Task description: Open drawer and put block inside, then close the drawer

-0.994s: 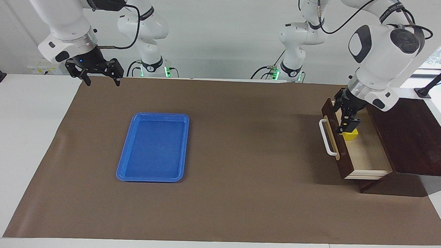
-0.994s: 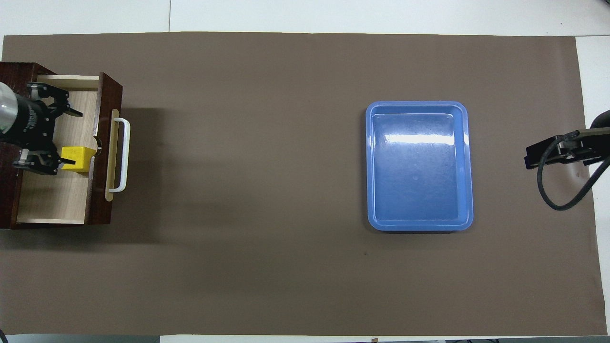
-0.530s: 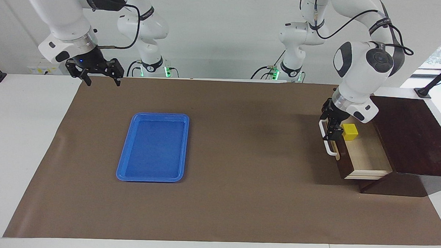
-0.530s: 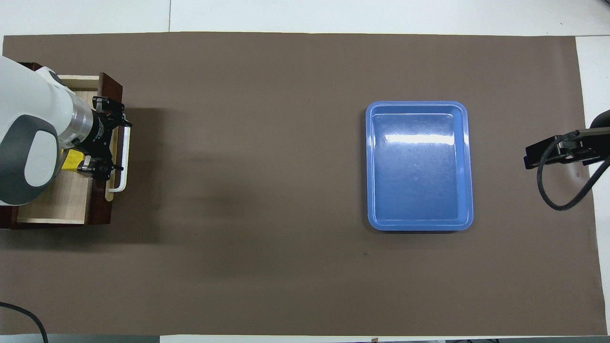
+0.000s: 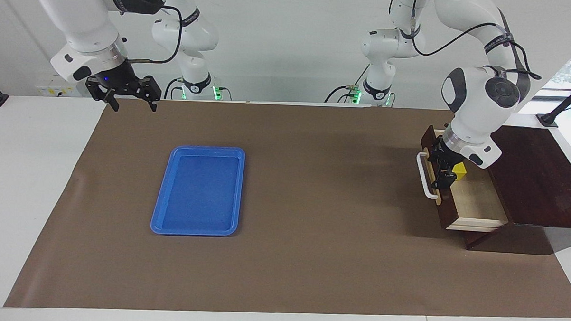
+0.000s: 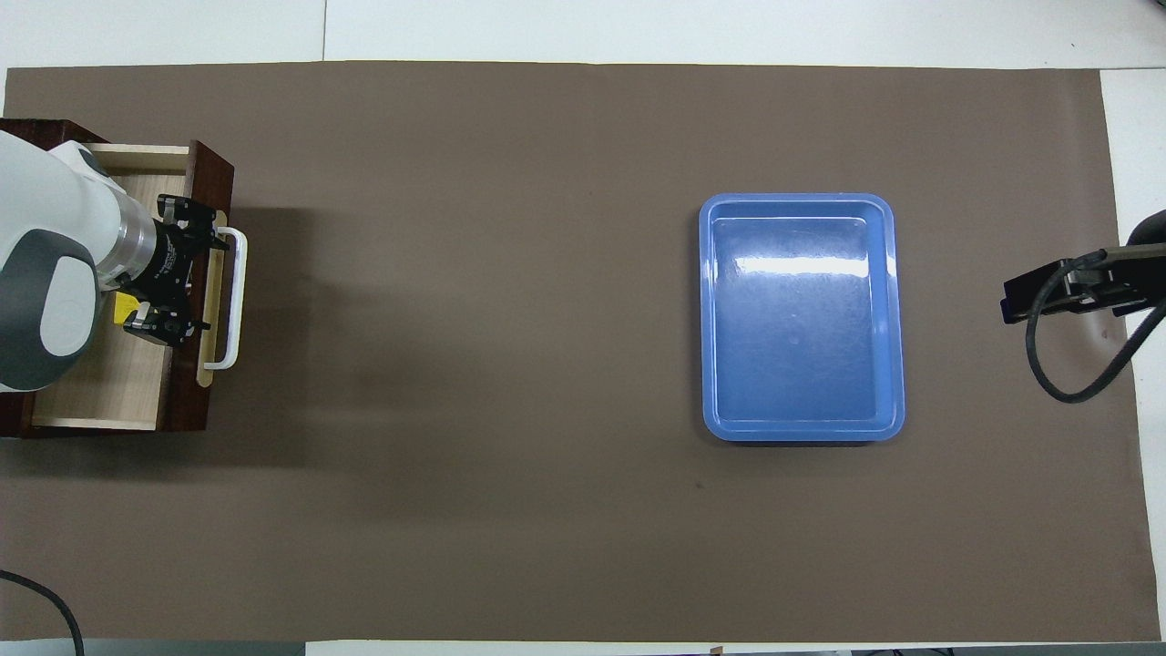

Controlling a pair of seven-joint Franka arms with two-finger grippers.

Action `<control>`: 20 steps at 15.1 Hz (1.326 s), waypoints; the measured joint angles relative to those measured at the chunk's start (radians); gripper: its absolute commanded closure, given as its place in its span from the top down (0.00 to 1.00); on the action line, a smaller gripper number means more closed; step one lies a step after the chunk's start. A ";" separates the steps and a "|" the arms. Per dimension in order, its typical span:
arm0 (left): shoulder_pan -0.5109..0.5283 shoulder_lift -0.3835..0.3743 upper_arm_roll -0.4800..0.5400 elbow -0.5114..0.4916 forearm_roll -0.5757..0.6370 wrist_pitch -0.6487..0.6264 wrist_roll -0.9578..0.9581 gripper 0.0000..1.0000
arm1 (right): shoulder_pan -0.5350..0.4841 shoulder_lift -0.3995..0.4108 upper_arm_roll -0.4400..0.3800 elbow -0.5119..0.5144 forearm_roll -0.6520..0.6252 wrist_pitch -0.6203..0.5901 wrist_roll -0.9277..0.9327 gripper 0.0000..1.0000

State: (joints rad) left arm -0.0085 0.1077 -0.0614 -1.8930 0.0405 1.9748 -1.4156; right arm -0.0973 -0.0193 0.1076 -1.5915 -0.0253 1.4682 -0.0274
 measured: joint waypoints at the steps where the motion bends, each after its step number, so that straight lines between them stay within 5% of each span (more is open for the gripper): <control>1: 0.003 0.000 -0.001 0.000 0.005 0.000 0.000 1.00 | 0.000 0.000 0.000 0.000 0.000 0.000 0.000 1.00; 20: 0.172 0.000 0.005 0.023 0.106 0.024 0.132 1.00 | 0.000 0.000 0.000 0.000 0.000 0.001 0.000 1.00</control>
State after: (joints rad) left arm 0.1637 0.1076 -0.0560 -1.8704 0.1465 1.9987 -1.2832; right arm -0.0973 -0.0193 0.1076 -1.5915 -0.0252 1.4689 -0.0273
